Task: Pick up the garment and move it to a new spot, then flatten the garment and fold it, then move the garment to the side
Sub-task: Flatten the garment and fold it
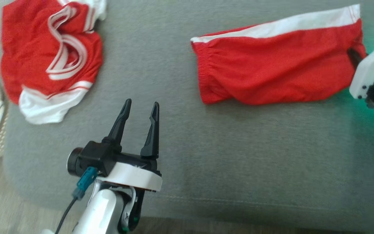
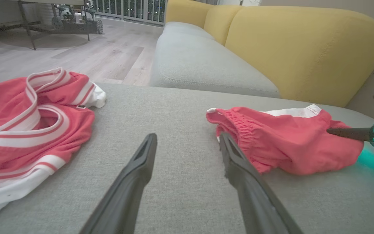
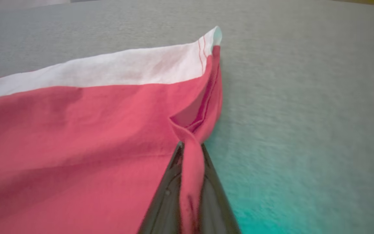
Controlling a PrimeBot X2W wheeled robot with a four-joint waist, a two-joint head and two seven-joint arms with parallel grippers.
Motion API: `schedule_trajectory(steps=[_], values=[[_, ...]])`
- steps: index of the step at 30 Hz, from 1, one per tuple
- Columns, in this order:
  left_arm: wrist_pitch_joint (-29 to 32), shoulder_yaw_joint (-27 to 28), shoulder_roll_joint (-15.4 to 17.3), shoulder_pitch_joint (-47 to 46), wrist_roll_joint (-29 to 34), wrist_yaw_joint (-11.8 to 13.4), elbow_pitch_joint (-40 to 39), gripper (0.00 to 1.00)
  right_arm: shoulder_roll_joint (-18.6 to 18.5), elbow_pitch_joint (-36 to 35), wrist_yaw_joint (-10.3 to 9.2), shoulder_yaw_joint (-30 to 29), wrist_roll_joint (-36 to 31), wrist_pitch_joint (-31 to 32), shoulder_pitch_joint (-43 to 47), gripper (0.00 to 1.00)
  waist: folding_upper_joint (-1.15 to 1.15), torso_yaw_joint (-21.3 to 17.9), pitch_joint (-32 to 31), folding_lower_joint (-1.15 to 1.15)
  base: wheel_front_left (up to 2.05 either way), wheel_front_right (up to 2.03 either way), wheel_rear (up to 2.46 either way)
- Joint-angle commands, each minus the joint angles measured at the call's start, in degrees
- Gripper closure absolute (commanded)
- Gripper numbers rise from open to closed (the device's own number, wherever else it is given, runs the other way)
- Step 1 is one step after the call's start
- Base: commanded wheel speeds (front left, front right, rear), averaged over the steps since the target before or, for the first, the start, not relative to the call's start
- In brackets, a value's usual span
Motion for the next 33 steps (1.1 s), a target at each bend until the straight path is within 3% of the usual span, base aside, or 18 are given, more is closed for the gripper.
schedule_trajectory(steps=[1,9,14,23,33], values=[[-0.29,2.39,0.39,-0.05,0.83,-0.27,-1.87,0.0,-1.4,0.08,-0.03,0.2,0.33,-1.59,1.86,1.0,0.0,-3.0,-1.77,0.0,0.0,0.0,0.0],[-0.29,4.1,0.39,0.87,1.72,-1.18,-1.95,0.0,-4.49,3.35,-0.03,-0.03,-2.37,-4.19,0.24,1.0,0.0,-8.48,-3.68,0.0,0.0,0.0,0.0],[-0.29,3.86,0.39,0.83,1.8,-1.65,-1.65,0.0,-4.45,4.63,-0.03,0.14,-3.76,-4.89,-1.09,1.0,0.0,-9.61,-4.1,0.0,0.0,0.0,0.0],[-0.29,3.88,0.39,1.41,1.68,-1.58,-0.62,0.0,-0.2,2.11,-0.03,2.02,-5.86,-6.53,-3.55,1.0,0.0,-10.18,-6.09,0.0,0.0,0.0,0.0],[-0.29,3.35,0.39,3.16,1.34,-1.64,-0.1,0.0,5.85,-10.41,-0.03,6.9,-5.37,-1.79,0.08,1.0,0.0,-8.09,-9.88,0.0,0.0,0.0,0.0]])
